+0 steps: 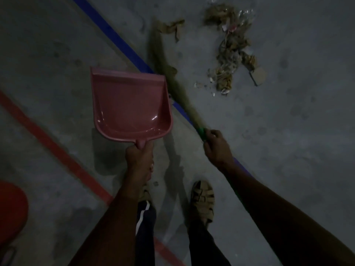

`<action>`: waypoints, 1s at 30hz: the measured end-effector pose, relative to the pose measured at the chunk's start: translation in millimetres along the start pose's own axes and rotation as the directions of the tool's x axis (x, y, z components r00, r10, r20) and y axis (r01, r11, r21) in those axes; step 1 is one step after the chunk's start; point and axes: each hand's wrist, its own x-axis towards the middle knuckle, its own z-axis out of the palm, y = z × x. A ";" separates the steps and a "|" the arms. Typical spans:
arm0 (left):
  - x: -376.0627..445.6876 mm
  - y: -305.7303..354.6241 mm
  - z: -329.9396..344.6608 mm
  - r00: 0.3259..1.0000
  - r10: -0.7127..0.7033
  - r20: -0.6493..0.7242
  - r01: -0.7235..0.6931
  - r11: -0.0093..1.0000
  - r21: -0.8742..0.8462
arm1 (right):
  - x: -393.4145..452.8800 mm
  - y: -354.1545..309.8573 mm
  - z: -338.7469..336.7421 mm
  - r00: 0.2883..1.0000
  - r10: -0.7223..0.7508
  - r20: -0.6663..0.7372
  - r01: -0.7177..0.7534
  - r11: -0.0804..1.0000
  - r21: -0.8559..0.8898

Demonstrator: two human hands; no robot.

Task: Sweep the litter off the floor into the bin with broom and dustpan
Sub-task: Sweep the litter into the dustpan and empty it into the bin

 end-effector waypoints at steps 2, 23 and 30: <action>-5.7 -8.6 2.6 1.000 -0.004 -0.012 0.004 1.000 0.008 | -4.1 4.8 8.6 0.993 0.001 0.121 0.008 0.997 -0.070; 0.7 -15.6 -5.1 0.998 0.041 -0.057 -0.039 0.999 0.035 | -33.4 86.4 -8.6 0.998 0.055 -0.012 -0.056 0.982 -0.180; 18.3 1.3 -12.1 0.998 0.051 -0.024 -0.049 0.996 0.071 | -35.9 66.4 -7.3 0.987 0.122 -0.102 -0.148 0.940 -0.307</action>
